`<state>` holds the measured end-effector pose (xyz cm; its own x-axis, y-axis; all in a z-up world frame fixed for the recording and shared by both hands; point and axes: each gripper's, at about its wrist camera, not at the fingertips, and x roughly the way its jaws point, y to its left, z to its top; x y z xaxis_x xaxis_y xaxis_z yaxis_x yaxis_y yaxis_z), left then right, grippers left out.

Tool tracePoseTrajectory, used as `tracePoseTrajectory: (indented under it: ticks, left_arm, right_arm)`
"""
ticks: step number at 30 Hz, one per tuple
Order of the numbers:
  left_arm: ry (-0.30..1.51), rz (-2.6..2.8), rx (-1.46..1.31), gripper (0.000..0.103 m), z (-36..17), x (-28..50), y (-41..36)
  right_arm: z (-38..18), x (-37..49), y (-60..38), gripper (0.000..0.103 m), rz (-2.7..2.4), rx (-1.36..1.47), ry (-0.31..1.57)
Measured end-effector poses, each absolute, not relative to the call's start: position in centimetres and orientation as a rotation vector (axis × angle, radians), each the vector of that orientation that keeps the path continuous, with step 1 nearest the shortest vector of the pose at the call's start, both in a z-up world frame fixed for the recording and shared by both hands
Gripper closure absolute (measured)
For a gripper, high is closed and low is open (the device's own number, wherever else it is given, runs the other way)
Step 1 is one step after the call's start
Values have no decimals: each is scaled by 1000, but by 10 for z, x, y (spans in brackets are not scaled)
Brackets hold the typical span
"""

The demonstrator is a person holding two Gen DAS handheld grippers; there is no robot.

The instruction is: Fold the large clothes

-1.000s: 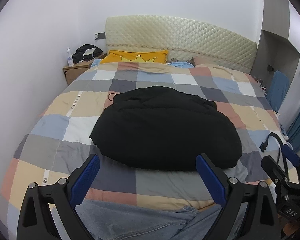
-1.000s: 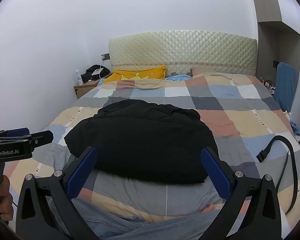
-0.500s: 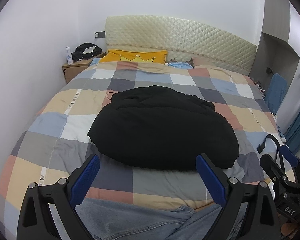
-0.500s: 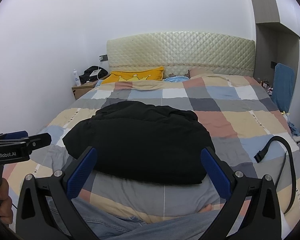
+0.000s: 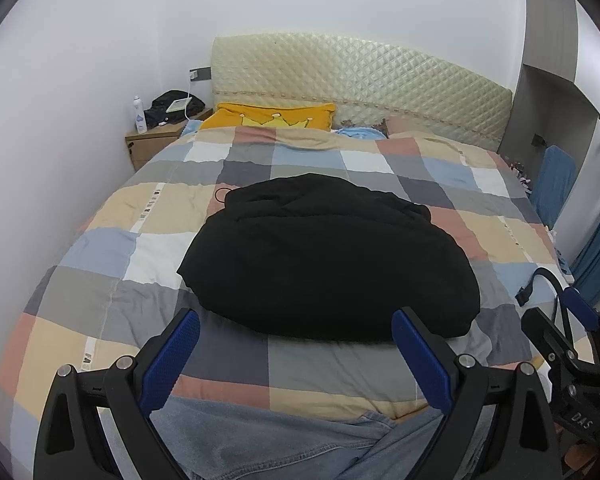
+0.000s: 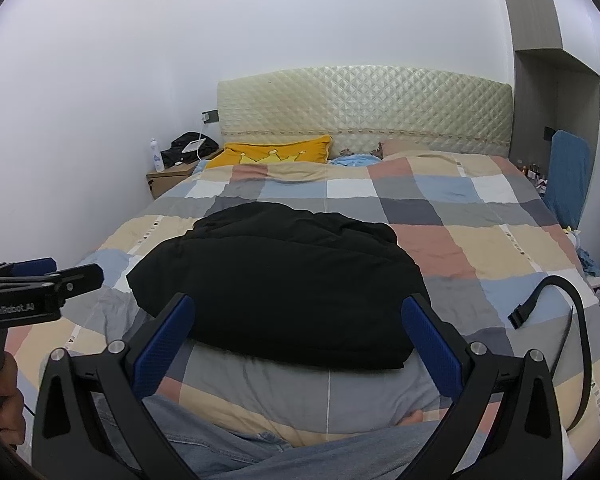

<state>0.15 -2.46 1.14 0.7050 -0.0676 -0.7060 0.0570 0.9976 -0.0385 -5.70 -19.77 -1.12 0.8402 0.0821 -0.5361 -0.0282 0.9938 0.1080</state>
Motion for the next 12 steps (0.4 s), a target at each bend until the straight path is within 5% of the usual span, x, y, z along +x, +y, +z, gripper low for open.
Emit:
tracePoseTrajectory:
  ticks: [12]
  left_arm:
    - [793,-80,-12,6,9,2,-28]
  right_arm:
    - [-12,-56,-200,0,52,97,576]
